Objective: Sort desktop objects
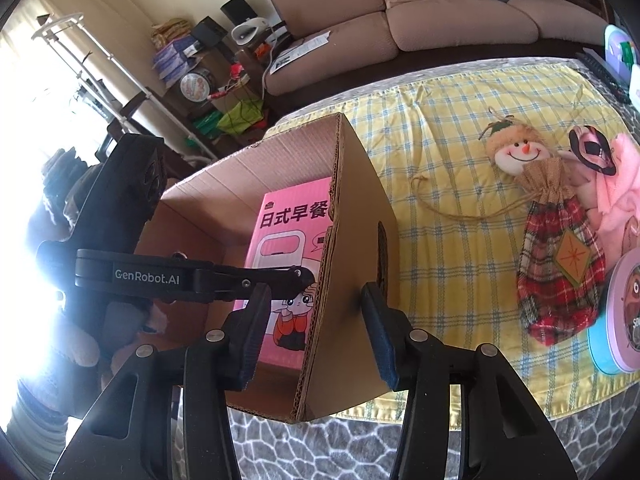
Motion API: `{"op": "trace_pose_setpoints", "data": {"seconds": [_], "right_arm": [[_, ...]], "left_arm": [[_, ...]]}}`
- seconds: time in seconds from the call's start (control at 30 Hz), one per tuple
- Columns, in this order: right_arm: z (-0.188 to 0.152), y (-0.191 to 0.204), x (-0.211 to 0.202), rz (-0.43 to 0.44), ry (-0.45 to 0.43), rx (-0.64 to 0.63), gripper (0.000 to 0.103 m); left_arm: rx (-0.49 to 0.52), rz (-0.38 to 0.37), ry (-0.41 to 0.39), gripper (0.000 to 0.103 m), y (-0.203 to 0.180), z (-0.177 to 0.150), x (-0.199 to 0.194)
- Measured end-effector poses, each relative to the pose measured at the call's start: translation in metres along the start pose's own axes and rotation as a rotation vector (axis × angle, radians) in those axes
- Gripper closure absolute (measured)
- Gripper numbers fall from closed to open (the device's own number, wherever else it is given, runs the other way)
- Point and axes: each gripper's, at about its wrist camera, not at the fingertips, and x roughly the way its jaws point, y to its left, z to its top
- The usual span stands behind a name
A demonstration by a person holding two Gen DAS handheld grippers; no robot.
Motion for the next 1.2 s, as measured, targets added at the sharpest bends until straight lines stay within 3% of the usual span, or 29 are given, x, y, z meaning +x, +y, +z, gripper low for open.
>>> {"op": "trace_pose_setpoints", "data": {"seconds": [0.1, 0.2, 0.4, 0.63, 0.93, 1.2], "right_arm": [[0.001, -0.003, -0.007, 0.0, -0.014, 0.019, 0.054], [0.003, -0.003, -0.019, -0.054, -0.042, 0.006, 0.05], [0.007, 0.024, -0.035, -0.141, -0.075, -0.109, 0.043], [-0.004, 0.074, -0.028, -0.193, -0.071, -0.224, 0.039], [-0.027, 0.1, -0.01, -0.275, -0.085, -0.267, 0.032], [-0.037, 0.11, -0.01, -0.287, -0.092, -0.27, 0.028]], "left_arm": [[-0.008, -0.001, -0.008, 0.032, 0.004, -0.003, -0.007], [0.011, 0.012, -0.068, 0.027, 0.005, -0.011, -0.028], [0.097, 0.151, -0.226, 0.021, 0.002, -0.042, -0.074], [0.124, 0.251, -0.327, 0.02, 0.001, -0.085, -0.09], [0.123, 0.337, -0.423, 0.015, 0.012, -0.119, -0.102], [0.119, 0.345, -0.452, 0.009, 0.019, -0.132, -0.104]]}}
